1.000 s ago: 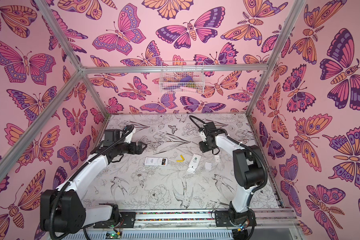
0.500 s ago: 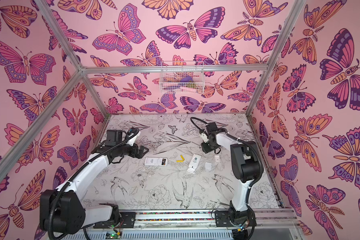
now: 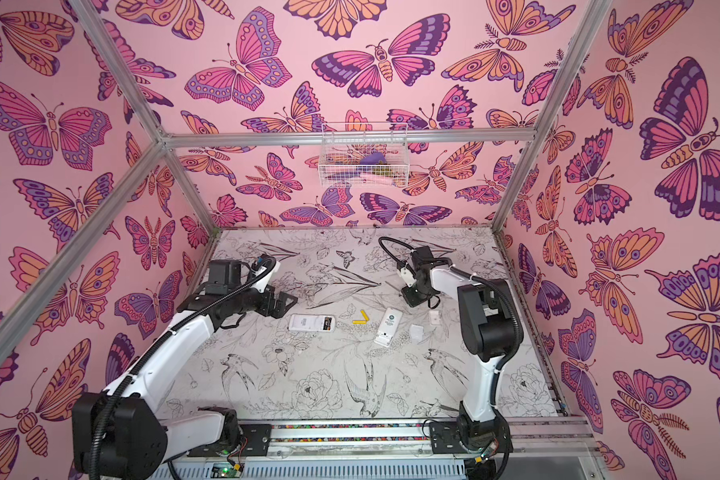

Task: Unload the batteries from the remote control
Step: 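Reach the right gripper down to the clear-handled screwdriver and grasp it, then lift the screwdriver with the right gripper and carry it toward the left gripper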

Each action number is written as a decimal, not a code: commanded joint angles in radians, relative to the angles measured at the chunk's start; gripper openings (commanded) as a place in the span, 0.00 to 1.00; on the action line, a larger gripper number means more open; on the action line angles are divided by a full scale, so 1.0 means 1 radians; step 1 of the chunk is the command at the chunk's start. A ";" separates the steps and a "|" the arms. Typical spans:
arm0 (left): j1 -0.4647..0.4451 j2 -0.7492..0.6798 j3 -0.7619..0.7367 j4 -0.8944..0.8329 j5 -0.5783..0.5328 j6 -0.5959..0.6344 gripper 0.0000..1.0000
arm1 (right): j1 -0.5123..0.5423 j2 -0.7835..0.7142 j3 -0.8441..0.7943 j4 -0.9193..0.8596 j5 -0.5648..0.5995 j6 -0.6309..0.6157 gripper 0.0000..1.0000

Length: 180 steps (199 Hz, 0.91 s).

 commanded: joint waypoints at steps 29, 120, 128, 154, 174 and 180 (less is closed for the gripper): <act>-0.002 -0.041 -0.004 0.004 0.073 -0.008 1.00 | 0.018 -0.016 -0.031 0.008 -0.041 -0.052 0.19; 0.014 -0.052 0.001 0.021 0.234 -0.065 1.00 | 0.023 -0.248 -0.133 0.144 -0.157 0.017 0.04; 0.015 -0.055 0.005 0.025 0.253 -0.079 1.00 | 0.027 -0.275 -0.151 0.162 -0.181 0.021 0.03; 0.025 -0.046 0.013 0.039 0.338 -0.121 0.99 | 0.055 -0.362 -0.197 0.221 -0.239 0.043 0.02; 0.030 -0.034 0.023 0.026 0.381 -0.124 0.96 | 0.095 -0.448 -0.236 0.254 -0.272 0.035 0.01; 0.031 -0.030 0.023 0.026 0.385 -0.125 0.96 | 0.109 -0.467 -0.249 0.267 -0.285 0.031 0.01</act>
